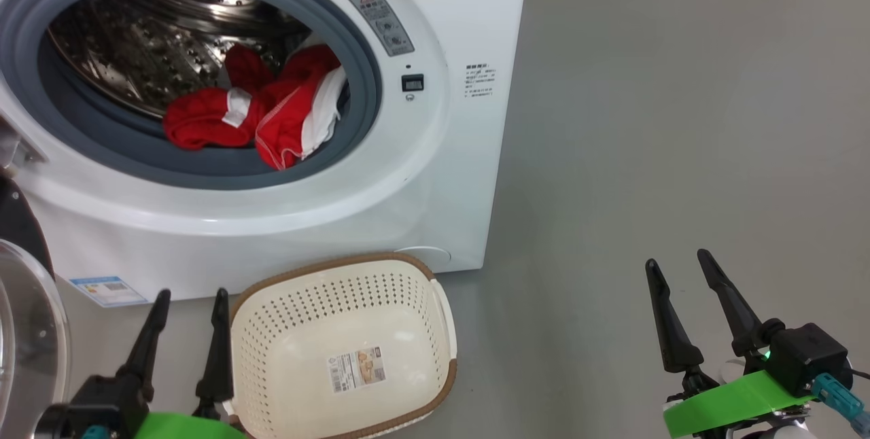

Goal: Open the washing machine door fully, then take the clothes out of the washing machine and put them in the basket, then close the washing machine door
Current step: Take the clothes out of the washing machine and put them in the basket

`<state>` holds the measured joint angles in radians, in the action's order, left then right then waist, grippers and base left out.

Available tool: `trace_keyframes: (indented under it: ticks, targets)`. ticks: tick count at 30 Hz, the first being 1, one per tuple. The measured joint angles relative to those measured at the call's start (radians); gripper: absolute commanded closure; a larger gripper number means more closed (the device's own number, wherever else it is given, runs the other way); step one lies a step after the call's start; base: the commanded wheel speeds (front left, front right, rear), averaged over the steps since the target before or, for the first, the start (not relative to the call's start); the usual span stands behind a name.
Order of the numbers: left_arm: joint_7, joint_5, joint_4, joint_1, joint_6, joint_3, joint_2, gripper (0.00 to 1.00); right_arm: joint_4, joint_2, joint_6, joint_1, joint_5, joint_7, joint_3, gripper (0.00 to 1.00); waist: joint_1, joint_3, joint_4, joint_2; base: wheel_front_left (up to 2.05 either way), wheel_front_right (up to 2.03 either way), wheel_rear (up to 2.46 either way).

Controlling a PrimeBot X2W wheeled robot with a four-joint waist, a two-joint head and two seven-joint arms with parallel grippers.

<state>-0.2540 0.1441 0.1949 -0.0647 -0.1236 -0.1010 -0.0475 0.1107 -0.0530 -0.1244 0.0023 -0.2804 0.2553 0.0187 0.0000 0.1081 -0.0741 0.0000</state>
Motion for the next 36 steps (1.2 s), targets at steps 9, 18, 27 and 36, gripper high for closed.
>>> trace_keyframes:
  ticks: [9,18,27,36]
  targets:
    - [0.000,-0.019,0.016,-0.083,0.000,-0.004,0.003,0.00,-0.009,-0.002,0.000,-0.012,0.000,0.000,0.001,0.00,0.0000,0.051,0.005,0.0000,0.00,0.00,0.00]
    - [0.000,-0.039,0.077,-0.235,0.000,-0.011,0.001,0.00,-0.018,-0.006,0.000,-0.060,0.000,0.000,0.008,0.00,0.0000,0.126,0.014,0.0000,0.00,0.00,0.00]
    - [0.000,-0.050,0.177,-0.463,0.000,-0.011,-0.008,0.00,-0.025,-0.009,0.000,-0.124,0.000,0.000,0.027,0.00,0.0000,0.236,0.015,0.0000,0.00,0.00,0.00]
    - [0.000,-0.055,0.351,-0.678,0.001,-0.027,-0.039,0.00,-0.027,-0.011,0.000,-0.161,0.000,0.000,0.030,0.00,0.0000,0.322,-0.001,0.0000,0.00,0.00,0.00]
